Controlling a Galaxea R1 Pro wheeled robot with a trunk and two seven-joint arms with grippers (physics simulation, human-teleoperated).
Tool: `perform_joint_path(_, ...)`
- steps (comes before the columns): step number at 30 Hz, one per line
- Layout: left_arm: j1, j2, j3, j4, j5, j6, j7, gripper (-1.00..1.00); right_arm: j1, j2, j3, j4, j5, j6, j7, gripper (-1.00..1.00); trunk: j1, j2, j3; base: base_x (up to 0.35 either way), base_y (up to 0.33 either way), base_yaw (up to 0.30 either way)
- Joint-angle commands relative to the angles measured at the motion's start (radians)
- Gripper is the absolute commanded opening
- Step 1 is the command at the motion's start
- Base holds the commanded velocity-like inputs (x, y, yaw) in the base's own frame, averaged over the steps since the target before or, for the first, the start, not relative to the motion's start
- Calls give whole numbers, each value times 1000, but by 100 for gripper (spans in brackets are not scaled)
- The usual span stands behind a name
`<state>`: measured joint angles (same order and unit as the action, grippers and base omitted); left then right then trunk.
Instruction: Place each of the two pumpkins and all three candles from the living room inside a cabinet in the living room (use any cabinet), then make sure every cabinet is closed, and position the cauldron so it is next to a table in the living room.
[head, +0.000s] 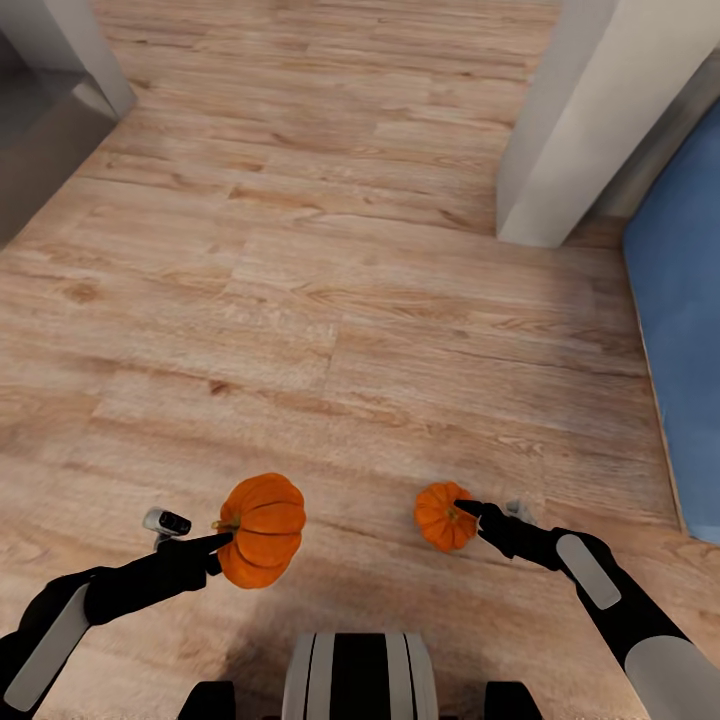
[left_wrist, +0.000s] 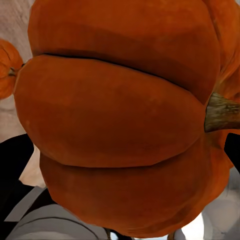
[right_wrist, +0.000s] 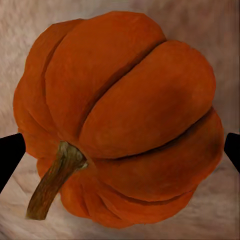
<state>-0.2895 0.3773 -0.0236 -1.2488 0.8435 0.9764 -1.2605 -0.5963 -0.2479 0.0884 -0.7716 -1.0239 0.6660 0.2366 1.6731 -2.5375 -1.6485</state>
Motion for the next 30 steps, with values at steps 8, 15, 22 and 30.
perform_joint_path(8, 0, 2, -3, 0, 8, 10, -2, -100, 0, -1, 2, 0, 1, 1, 4, 100, 3, -2, -32, 0, 0, 0)
perform_joint_path(15, -1, 2, 1, 0, 8, 10, -2, -100, 0, -1, 2, 0, 1, 1, 4, 100, 3, -2, -32, 0, 0, 0)
perform_joint_path(22, -1, 2, 1, 0, 7, 10, -2, -100, 0, -1, 2, 0, 1, 1, 4, 100, 3, -2, -32, 41, 23, 0)
perform_joint_path(30, 0, 2, 0, 0, 6, 10, -2, -100, 0, -1, 2, 0, 1, 1, 4, 100, 3, -2, -32, 43, 5, 0)
